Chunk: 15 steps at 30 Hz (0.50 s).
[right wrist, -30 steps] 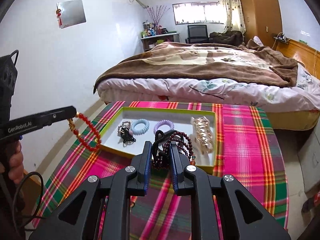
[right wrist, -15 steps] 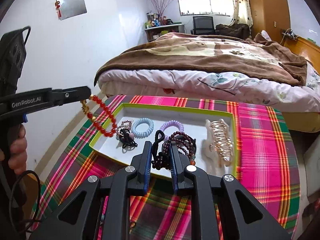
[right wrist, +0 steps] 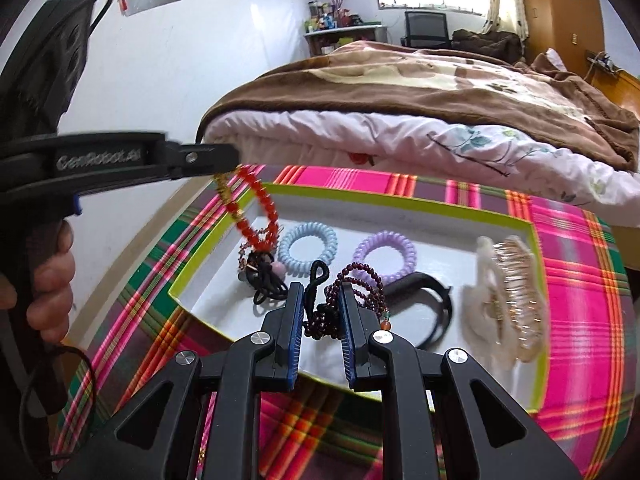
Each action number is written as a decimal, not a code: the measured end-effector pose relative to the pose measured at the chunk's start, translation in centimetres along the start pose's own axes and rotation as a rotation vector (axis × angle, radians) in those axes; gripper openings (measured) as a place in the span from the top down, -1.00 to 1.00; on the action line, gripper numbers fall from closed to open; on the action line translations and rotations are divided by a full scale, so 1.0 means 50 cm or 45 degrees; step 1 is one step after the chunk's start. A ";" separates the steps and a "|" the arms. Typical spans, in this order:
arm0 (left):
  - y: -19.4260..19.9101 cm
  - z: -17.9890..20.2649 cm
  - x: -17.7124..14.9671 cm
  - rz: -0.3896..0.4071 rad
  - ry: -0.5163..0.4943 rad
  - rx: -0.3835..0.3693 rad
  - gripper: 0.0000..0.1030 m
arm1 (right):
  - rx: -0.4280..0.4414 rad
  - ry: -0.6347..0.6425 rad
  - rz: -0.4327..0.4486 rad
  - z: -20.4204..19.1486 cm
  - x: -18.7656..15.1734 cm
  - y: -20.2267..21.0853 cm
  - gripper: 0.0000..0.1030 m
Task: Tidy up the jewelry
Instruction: 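Carry both bracelets up and over the yellow box, then lower both bracelets into the box and open both grippers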
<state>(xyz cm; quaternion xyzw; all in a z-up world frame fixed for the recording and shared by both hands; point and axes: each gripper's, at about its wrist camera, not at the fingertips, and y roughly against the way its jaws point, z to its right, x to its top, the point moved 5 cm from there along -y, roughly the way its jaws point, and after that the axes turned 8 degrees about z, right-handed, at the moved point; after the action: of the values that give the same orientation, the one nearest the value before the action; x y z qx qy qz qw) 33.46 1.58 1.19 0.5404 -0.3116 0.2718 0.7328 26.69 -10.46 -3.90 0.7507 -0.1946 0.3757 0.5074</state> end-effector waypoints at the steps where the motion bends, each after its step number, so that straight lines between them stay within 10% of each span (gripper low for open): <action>1: -0.007 0.000 -0.001 -0.006 0.000 -0.002 0.81 | -0.001 0.005 -0.006 0.000 -0.002 -0.006 0.66; 15: -0.115 0.046 -0.027 -0.128 -0.054 -0.054 0.81 | 0.034 0.027 -0.066 0.001 -0.017 -0.047 0.66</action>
<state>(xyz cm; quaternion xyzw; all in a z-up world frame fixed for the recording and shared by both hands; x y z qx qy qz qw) 36.44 -2.27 -2.91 0.5453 -0.3053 0.2163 0.7501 27.78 -9.62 -6.00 0.7582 -0.1646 0.3729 0.5089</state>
